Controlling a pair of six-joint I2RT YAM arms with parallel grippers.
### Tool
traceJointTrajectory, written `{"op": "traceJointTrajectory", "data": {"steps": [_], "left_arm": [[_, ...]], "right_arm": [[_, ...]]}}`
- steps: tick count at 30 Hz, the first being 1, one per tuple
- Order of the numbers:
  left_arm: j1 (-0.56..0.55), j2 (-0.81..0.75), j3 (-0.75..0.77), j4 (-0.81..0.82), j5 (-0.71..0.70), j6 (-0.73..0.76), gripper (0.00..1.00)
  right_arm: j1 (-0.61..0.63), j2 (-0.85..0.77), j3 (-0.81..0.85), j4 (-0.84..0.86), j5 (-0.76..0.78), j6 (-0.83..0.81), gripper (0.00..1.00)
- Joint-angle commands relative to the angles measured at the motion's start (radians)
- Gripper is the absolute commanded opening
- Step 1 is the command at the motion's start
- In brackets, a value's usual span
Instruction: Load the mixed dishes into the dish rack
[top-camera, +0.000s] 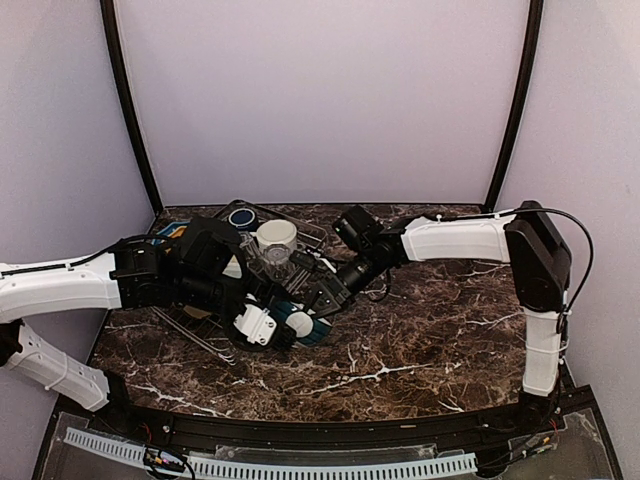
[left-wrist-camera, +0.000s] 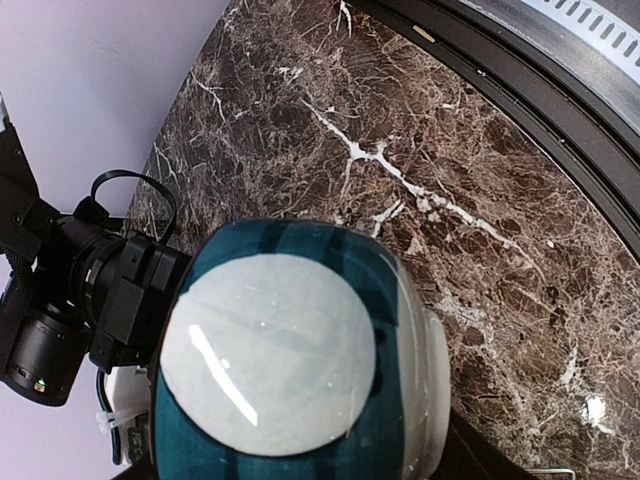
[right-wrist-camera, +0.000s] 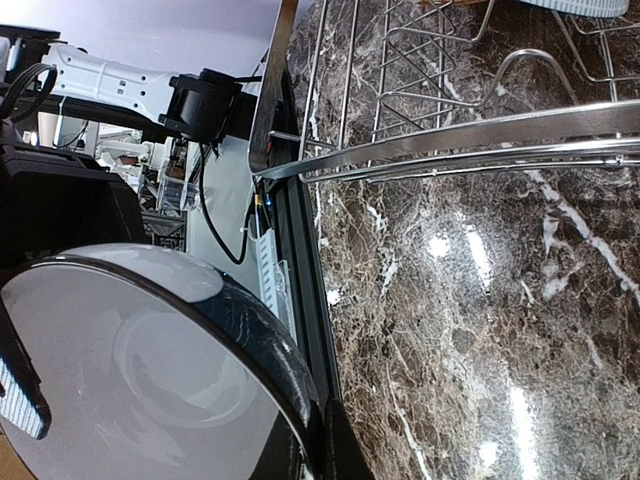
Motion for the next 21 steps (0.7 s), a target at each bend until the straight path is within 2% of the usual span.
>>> {"op": "traceJointTrajectory", "data": {"steps": [1,4,12,17,21], "left_arm": [[-0.006,-0.013,0.009,0.008,0.020,0.006,0.58],[-0.006,-0.018,0.007,0.007,0.008,0.007,0.54],[-0.005,-0.047,0.027,-0.061,-0.061,-0.008,0.51],[-0.001,-0.051,0.053,-0.149,-0.133,-0.045,0.45],[0.036,-0.072,0.091,-0.230,-0.151,-0.105,0.43]], "right_arm": [[0.012,0.010,0.028,0.008,-0.056,0.005,0.00],[0.011,0.009,0.030,0.007,-0.056,0.006,0.01],[0.012,0.003,0.025,0.002,-0.038,-0.001,0.31],[0.010,-0.020,0.037,0.002,-0.002,0.000,0.45],[-0.001,-0.043,0.041,0.000,0.027,0.004,0.47]]}}
